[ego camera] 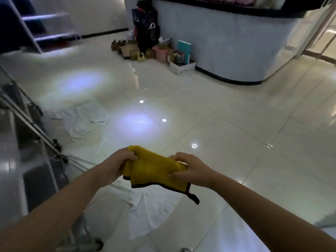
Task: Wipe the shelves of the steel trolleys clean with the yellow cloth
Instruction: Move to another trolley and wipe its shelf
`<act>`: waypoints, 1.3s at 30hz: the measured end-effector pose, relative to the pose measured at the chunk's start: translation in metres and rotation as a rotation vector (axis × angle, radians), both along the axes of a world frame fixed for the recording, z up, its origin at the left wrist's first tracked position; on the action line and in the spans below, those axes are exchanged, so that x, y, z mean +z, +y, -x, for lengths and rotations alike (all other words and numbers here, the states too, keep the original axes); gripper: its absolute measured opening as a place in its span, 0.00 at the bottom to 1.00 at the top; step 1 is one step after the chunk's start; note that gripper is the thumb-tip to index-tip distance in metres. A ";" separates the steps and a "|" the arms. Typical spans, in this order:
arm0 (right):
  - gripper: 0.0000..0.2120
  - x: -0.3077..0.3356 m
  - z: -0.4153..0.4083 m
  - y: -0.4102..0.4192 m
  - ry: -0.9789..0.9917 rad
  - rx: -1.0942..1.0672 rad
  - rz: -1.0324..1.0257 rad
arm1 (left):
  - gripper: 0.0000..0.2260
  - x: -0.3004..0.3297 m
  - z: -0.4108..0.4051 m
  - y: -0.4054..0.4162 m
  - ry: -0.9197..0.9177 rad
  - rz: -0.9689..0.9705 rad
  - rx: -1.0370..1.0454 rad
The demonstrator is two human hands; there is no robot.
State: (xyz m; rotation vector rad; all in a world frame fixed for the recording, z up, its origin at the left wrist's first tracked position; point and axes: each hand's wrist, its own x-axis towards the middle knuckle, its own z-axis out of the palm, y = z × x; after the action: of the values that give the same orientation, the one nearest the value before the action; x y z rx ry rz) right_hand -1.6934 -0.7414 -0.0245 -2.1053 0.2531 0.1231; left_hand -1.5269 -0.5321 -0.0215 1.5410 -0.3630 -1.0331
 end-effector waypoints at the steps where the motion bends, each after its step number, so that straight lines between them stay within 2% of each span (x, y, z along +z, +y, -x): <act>1: 0.10 0.001 -0.021 -0.002 -0.008 0.012 -0.012 | 0.23 -0.006 -0.008 0.003 0.033 0.003 0.089; 3: 0.13 -0.001 -0.064 0.000 -0.012 0.011 -0.046 | 0.25 -0.016 -0.021 0.010 0.069 0.015 0.263; 6: 0.15 -0.009 -0.130 0.019 0.026 0.054 -0.039 | 0.31 -0.030 -0.036 0.028 -0.121 -0.143 0.429; 8: 0.16 -0.014 -0.177 0.036 0.061 0.111 -0.045 | 0.34 -0.039 -0.055 0.044 -0.186 -0.242 0.516; 11: 0.18 -0.019 -0.243 0.059 0.097 0.190 -0.157 | 0.33 -0.050 -0.101 0.076 -0.184 -0.258 0.670; 15: 0.34 -0.021 -0.320 0.092 0.196 0.311 -0.264 | 0.28 -0.054 -0.157 0.119 -0.143 -0.188 0.817; 16: 0.33 -0.021 -0.336 0.101 0.216 0.324 -0.271 | 0.25 -0.055 -0.167 0.129 -0.154 -0.182 0.832; 18: 0.23 -0.019 -0.369 0.118 0.231 0.364 -0.281 | 0.21 -0.055 -0.184 0.145 -0.189 -0.179 0.856; 21: 0.13 -0.017 -0.412 0.141 0.265 0.470 -0.263 | 0.23 -0.060 -0.203 0.163 -0.271 -0.247 0.898; 26: 0.18 -0.020 -0.480 0.174 0.287 0.669 -0.194 | 0.27 -0.075 -0.233 0.179 -0.270 -0.355 1.026; 32: 0.15 -0.039 -0.582 0.200 0.260 0.898 -0.137 | 0.13 -0.104 -0.285 0.177 -0.178 -0.551 1.234; 39: 0.12 -0.070 -0.687 0.208 0.247 1.187 0.006 | 0.16 -0.143 -0.330 0.138 0.005 -0.764 1.368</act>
State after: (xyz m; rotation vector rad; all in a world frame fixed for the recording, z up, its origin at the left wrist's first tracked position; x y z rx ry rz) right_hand -1.0059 -0.5334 -0.0946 -1.9739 -0.8791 1.0666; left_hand -1.1974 -0.3944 -0.1645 1.8813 1.1093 -0.0198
